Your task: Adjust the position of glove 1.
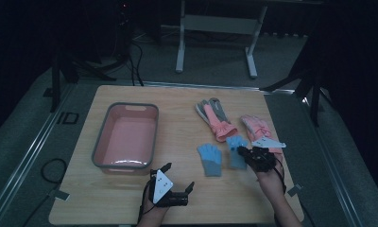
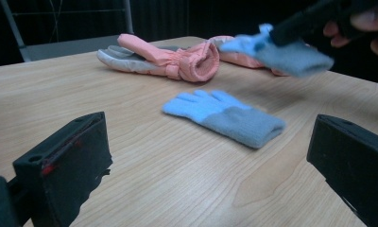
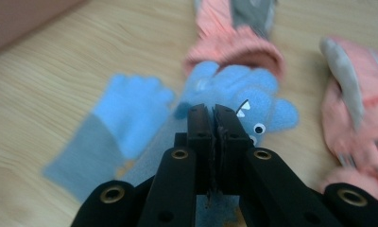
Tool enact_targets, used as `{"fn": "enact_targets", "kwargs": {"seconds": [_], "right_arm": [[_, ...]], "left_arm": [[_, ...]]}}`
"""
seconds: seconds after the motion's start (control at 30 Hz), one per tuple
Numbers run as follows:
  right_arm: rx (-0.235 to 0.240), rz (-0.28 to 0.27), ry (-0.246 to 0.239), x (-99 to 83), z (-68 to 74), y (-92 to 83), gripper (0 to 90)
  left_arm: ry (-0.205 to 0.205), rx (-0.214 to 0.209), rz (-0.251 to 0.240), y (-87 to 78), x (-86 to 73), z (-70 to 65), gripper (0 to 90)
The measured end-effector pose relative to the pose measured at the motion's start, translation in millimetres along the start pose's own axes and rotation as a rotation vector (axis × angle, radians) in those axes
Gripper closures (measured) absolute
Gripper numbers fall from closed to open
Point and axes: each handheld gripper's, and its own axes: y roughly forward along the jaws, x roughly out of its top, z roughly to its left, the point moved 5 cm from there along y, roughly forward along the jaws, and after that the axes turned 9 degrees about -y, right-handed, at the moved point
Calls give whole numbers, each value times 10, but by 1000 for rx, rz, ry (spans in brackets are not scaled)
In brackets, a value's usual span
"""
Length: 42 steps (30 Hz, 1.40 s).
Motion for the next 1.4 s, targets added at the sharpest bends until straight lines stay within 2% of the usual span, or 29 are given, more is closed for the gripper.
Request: {"fn": "enact_targets", "kwargs": {"seconds": [0.17, 0.33, 0.6, 0.93, 1.13, 1.4], "right_arm": [[49, -23, -19, 170, 144, 22, 864], [131, -53, -26, 266, 335, 86, 863], [187, -22, -63, 268, 542, 266, 862], [237, 25, -56, 135, 618, 451, 860], [229, 51, -75, 83, 619, 575, 855], [228, 97, -64, -60, 573, 722, 837]], "left_arm": [[3, 0, -2, -2, 0, -3, 3], [1, -2, -2, -2, 0, -1, 3], [3, -1, -2, -2, 0, -2, 3], [2, -3, -3, 0, 0, -5, 3], [2, -2, -4, 1, 0, -5, 3], [7, -4, 1, -2, -1, -4, 3]]}}
